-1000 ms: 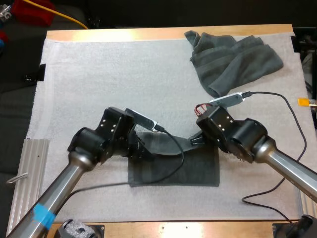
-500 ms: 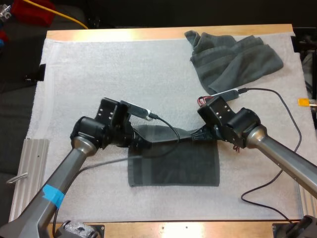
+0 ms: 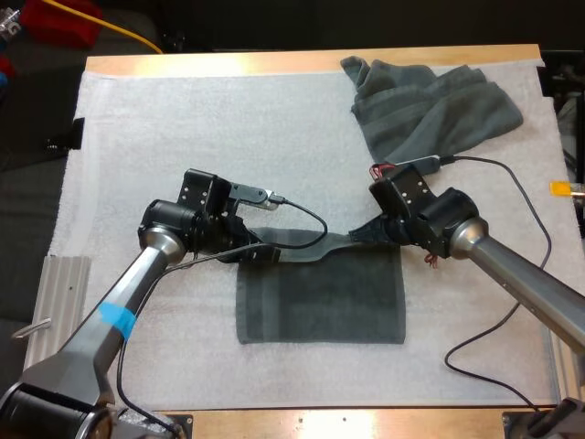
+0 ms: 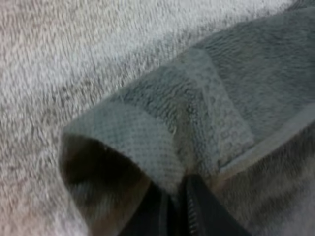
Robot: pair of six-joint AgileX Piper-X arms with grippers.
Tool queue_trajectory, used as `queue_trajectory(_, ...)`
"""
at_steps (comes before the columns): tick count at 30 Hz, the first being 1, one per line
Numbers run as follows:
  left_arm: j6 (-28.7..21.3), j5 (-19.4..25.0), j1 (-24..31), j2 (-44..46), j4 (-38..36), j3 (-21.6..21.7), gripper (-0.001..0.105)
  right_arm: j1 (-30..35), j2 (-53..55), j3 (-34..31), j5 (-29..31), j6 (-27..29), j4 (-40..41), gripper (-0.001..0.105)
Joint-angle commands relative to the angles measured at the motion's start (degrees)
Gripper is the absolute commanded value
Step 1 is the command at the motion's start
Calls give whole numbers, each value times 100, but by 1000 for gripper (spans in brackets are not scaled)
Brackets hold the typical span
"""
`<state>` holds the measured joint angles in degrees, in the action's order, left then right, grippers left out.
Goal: Pick towel from pile, fold and stack
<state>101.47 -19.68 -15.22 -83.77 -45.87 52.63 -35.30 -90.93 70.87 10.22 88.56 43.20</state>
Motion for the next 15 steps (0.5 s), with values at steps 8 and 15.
queue_trajectory(8,12,303,66,18,502,55,0,267,-294,31,-161,-595,-356,1)
queue_trajectory(15,-8,536,254,18,680,55,24,275,-376,31,-192,-1106,-829,4)
